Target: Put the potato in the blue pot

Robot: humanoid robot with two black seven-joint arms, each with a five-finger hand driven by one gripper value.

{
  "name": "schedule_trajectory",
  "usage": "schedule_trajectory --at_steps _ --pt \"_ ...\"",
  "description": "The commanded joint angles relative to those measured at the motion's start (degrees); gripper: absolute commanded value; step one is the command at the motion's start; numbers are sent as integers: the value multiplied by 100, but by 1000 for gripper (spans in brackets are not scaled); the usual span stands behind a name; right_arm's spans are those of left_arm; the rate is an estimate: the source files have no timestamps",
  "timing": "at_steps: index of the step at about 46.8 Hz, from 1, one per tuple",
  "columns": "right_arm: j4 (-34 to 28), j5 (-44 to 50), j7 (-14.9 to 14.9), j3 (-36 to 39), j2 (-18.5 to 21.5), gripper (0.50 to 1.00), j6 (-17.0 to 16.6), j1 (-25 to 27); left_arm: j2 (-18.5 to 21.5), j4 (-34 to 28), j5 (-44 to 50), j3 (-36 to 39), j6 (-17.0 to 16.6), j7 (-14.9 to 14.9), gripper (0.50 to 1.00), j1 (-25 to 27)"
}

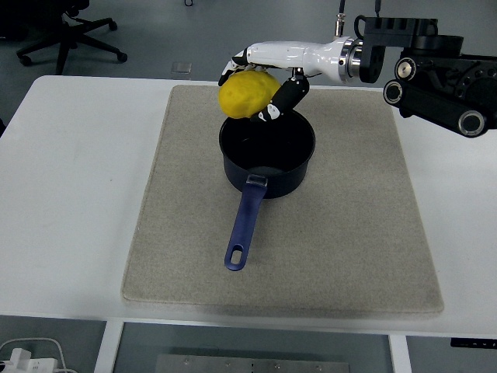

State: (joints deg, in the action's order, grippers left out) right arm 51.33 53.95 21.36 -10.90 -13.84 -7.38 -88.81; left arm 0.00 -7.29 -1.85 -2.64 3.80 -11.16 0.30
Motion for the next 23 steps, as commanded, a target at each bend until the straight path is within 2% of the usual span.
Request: schedule_trajectory --at_steps 1,8,16,23 --pt "-220 10 0 0 13 500 0 153 0 0 0 0 -2 0 994 5" --pt "-439 19 8 9 259 500 0 408 0 0 0 0 7 0 994 -4" --pt "-528 37 8 9 285 500 8 681 0 0 0 0 -2 0 994 5" --pt "-528 46 17 9 461 500 26 769 0 0 0 0 -2 0 994 5"
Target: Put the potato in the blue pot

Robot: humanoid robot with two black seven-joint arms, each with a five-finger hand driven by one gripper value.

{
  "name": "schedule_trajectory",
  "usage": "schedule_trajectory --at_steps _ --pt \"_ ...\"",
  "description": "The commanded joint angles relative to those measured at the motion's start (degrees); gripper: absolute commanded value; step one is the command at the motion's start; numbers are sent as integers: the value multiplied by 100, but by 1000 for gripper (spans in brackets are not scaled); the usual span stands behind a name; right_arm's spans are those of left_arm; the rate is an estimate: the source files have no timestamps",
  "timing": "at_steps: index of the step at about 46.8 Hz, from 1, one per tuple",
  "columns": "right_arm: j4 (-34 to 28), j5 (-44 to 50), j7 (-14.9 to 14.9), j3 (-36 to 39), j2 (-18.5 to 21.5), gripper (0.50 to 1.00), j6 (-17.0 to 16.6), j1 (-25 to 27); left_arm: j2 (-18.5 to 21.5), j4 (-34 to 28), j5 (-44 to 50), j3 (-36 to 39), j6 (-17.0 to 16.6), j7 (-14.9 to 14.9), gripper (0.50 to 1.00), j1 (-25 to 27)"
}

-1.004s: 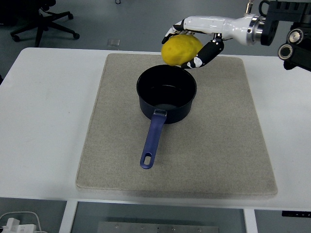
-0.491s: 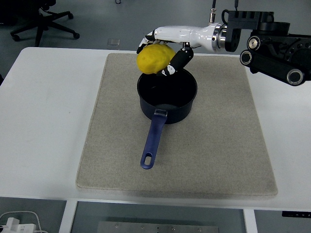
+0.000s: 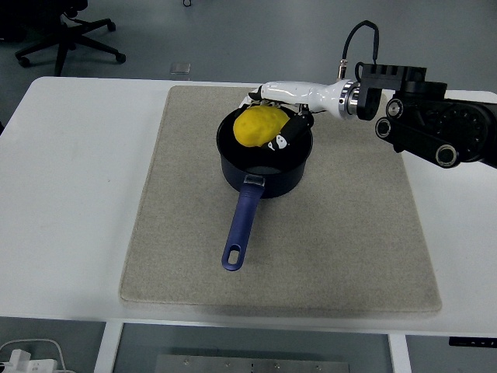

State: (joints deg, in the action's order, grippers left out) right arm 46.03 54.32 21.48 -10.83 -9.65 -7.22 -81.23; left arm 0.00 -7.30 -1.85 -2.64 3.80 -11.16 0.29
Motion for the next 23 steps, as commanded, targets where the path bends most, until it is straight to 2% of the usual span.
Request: schedule_trajectory --at_steps 1,9,11,16,23 --pt "2 9 5 2 42 500 10 20 0 0 0 0 -2 0 994 -3" --pt "-24 -35 5 19 42 504 1 11 0 0 0 0 -2 0 994 -3" --pt "-24 -44 -3 28 42 608 -16 20 0 0 0 0 -2 0 994 -3" --pt "-24 -44 5 20 51 772 -34 46 0 0 0 0 -2 0 994 -3" --pt "-15 -44 5 2 42 907 -51 64 0 0 0 0 -2 0 994 6"
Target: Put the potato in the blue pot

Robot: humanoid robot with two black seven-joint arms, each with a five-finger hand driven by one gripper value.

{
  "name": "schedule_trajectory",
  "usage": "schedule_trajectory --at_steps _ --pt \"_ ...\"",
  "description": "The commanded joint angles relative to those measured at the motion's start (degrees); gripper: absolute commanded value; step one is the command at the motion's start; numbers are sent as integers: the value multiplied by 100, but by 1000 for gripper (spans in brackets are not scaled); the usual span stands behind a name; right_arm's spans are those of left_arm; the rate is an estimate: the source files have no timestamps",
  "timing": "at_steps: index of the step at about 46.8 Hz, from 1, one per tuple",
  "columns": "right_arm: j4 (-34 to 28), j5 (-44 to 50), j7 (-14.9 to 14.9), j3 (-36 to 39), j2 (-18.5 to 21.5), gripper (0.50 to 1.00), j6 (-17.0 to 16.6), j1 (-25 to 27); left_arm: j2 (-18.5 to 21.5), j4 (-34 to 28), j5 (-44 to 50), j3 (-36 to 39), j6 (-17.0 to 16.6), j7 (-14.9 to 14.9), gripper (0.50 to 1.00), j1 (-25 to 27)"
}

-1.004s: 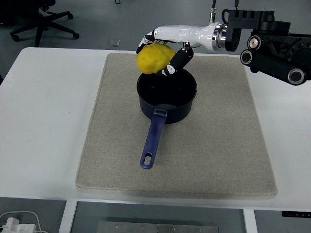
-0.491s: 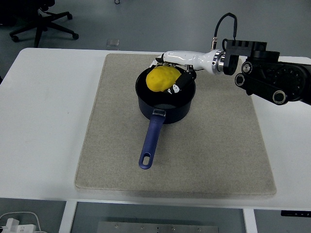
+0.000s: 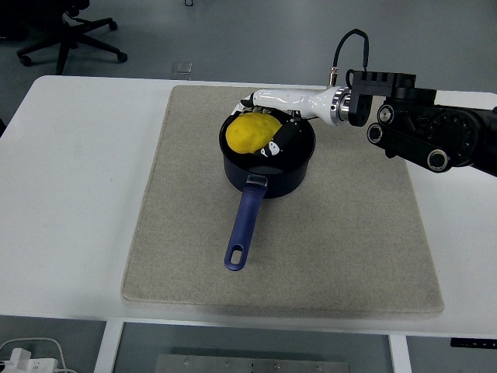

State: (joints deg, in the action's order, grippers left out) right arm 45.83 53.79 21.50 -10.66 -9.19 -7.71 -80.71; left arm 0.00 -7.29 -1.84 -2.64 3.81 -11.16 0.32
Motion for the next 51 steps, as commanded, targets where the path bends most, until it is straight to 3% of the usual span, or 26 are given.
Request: schedule_trajectory --at_steps 1,27,37,51 --pt "4 9 12 -15 -4 913 -11 20 0 0 0 0 6 0 994 -5" --pt "-4 9 21 38 -145 924 -99 29 0 0 0 0 6 0 994 3" --pt "-13 -9 30 82 -601 924 -91 -6 0 0 0 0 6 0 994 4" --pt "-48 -448 -5 838 -663 924 -143 170 0 0 0 0 6 0 994 3"
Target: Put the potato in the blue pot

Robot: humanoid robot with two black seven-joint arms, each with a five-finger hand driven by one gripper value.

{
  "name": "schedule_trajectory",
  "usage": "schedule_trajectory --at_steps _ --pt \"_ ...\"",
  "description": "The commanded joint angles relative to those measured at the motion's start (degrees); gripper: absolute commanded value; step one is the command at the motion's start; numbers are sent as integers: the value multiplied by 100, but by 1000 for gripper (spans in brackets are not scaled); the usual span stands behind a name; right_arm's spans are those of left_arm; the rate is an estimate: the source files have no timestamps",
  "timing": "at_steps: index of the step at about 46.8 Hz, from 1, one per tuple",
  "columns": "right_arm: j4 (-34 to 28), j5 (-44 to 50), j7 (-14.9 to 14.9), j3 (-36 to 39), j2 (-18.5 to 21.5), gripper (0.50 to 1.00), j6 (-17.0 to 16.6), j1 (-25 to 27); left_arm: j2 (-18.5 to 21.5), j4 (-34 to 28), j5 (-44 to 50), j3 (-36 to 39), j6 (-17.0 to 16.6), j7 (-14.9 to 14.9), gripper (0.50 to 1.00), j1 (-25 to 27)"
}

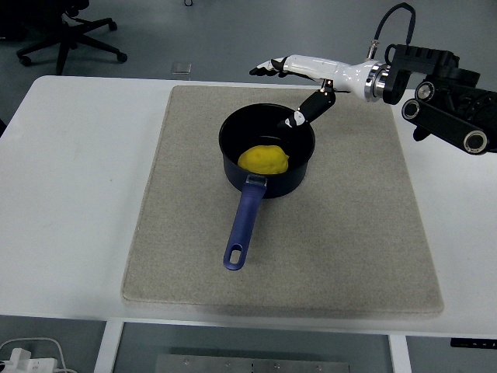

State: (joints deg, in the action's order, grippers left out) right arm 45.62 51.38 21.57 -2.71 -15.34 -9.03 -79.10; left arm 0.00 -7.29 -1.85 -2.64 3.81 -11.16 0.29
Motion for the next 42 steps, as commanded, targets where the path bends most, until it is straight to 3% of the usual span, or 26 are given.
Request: schedule_trajectory --at_steps 1,12,20,32,36,42 --pt "-44 -277 -13 51 -65 924 -20 0 0 0 0 0 -3 0 994 6" --pt "-677 -1656 -22 78 -329 924 -275 9 0 0 0 0 -3 0 994 6" --pt "-1345 -2772 -22 78 -338 926 -266 105 0 0 0 0 -3 0 994 6" --pt "-1433 -3793 -13 130 -689 932 -91 395 0 0 0 0 6 0 994 6" --pt "-1424 -4012 -13 411 -751 932 138 518 0 0 0 0 -3 0 994 -3" --pt "-1424 -4101 -13 833 -856 932 156 720 0 0 0 0 -3 0 994 -3"
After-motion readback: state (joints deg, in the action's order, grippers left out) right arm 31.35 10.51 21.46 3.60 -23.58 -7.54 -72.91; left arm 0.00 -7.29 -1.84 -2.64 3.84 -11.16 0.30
